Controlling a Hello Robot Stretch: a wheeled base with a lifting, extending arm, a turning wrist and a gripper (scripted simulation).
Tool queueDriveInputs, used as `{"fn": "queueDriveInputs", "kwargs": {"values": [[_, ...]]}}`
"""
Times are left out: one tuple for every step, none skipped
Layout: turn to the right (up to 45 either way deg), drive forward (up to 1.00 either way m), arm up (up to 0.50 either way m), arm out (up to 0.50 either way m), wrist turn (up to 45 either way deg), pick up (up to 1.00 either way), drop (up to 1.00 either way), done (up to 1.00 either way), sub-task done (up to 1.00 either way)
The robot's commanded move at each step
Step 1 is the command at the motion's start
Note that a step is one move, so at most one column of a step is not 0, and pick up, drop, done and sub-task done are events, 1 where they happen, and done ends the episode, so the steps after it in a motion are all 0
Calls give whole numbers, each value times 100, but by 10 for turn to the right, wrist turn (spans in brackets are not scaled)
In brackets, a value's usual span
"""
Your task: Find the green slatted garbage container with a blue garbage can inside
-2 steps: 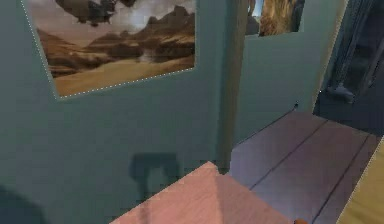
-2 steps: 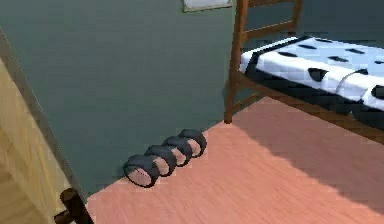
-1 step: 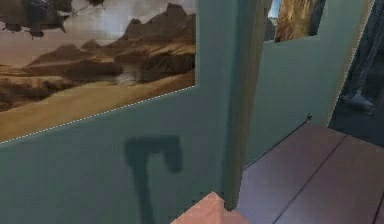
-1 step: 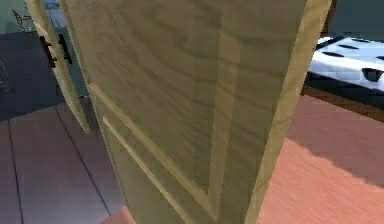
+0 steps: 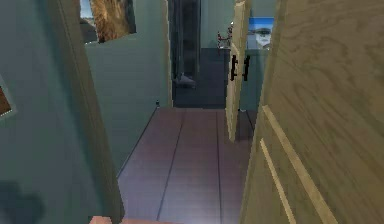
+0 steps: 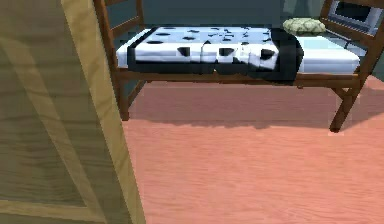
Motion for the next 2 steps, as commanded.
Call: {"fn": "queueDriveInputs", "kwargs": {"values": [[30, 0, 0, 0, 0, 0, 0, 0, 0], [-450, 0, 0, 0, 0, 0, 0, 0, 0]]}}
